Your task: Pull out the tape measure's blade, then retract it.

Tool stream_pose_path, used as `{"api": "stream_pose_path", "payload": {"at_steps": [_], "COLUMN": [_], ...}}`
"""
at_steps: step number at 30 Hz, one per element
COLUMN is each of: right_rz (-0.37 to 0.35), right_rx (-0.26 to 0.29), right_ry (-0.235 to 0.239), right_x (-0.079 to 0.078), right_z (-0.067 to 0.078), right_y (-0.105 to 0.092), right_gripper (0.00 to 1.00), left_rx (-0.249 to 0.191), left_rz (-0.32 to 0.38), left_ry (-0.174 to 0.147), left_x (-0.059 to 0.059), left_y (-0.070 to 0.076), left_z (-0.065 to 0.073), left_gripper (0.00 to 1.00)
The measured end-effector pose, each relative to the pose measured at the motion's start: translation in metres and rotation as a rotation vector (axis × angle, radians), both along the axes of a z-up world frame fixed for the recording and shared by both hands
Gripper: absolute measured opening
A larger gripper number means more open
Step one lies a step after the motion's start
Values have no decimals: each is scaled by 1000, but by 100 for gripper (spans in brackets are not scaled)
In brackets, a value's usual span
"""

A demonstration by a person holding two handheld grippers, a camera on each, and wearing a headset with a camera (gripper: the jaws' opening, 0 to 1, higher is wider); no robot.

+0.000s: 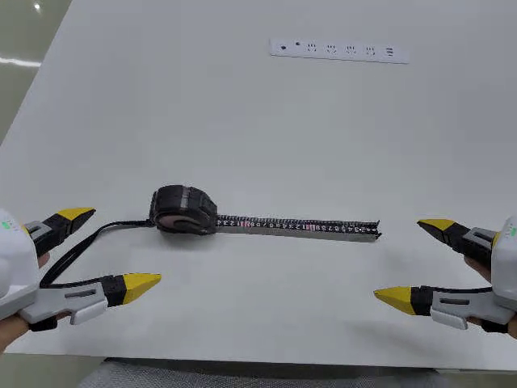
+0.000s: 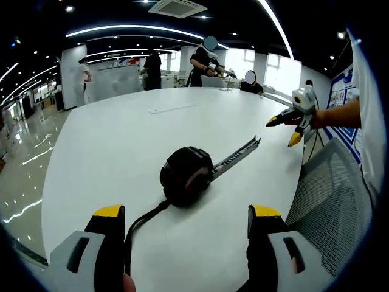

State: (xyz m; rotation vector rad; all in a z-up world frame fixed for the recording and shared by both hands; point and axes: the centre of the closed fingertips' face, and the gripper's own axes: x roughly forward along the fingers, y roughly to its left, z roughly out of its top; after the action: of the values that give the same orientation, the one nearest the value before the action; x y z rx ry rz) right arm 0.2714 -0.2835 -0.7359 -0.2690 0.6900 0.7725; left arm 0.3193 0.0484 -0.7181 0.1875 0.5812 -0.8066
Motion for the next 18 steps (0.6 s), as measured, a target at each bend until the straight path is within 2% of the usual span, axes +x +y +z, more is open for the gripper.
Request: {"api": "stream_pose_path", "payload": {"at_steps": [2,7,9,10,15,18], "right_rz": [-12,-30,-39,-42,-64,-90], "right_rx": [6,15,14,18,29,56], "right_ry": [-5,-13,-21,-21,-19,-16], "right_x": [-3,-10,-13,-15,-23,-26], "right_z": [2,6,8,9,6,4], "right_y": [-1,-3,-4,-3,-3,-4], "right_gripper": [75,76,77,77,78,80], "left_rx": [-12,-8,-15,-12,-17,-24], "left_rz": [10,27,35,41,54,56], "left_ry": [8,0,8,0,8,20], "left_x": [-3,-11,-14,-15,-21,-26], "left_y": [0,0,0,1,3,3], "left_z": [1,1,1,1,-1,-3], "left_gripper": [81,82,82,82,83,83]}}
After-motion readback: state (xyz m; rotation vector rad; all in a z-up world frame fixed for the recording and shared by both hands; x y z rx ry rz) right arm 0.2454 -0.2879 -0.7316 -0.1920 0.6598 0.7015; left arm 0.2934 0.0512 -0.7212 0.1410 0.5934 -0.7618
